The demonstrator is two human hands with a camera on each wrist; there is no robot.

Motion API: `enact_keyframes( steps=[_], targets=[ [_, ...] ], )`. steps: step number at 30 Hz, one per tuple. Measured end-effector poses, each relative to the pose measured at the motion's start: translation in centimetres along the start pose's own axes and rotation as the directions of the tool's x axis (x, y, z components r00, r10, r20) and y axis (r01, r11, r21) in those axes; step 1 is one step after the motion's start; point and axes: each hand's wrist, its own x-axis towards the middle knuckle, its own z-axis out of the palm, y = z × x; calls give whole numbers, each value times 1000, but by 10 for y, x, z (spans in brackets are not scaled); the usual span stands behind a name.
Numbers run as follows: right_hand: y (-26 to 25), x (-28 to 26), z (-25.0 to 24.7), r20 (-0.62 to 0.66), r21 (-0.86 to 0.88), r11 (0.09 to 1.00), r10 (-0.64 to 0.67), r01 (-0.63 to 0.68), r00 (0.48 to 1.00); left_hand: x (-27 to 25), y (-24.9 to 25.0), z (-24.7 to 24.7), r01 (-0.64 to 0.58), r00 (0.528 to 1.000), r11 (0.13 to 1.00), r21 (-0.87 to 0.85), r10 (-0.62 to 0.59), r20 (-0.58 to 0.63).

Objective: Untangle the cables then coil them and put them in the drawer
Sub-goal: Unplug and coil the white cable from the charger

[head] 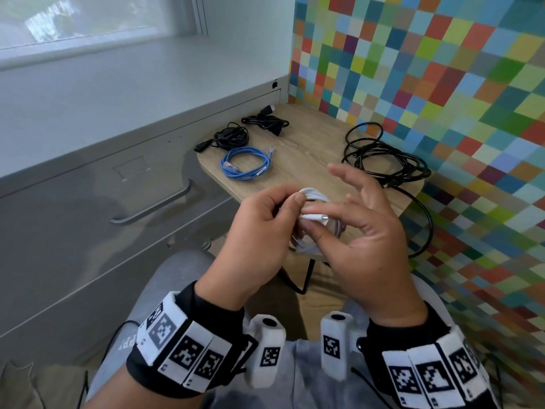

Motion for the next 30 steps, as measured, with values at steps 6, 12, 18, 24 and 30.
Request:
enact_keyframes(
  steps=[6, 12, 18, 24, 30],
  targets=[
    [-1, -2, 5, -83, 137, 990, -4, 16, 997, -3, 9, 3, 12, 994, 996, -88, -3, 105],
    [-6, 1, 3, -153, 224, 972, 113, -77, 982, -3, 3, -9, 63, 966, 982, -178, -15, 259],
    [-12, 2, 3, -244, 298, 947, 200, -123, 949, 1, 8, -12, -74, 984, 991, 115, 54, 170],
    [-9, 5, 1, -288, 376, 906, 315, -196, 904, 3, 9, -6, -191, 978, 917, 351, 148, 145],
    [-1, 9, 1, -117, 537, 743, 533, -398, 838, 2, 2, -13, -15, 1000, 972, 235, 19, -16]
  ],
)
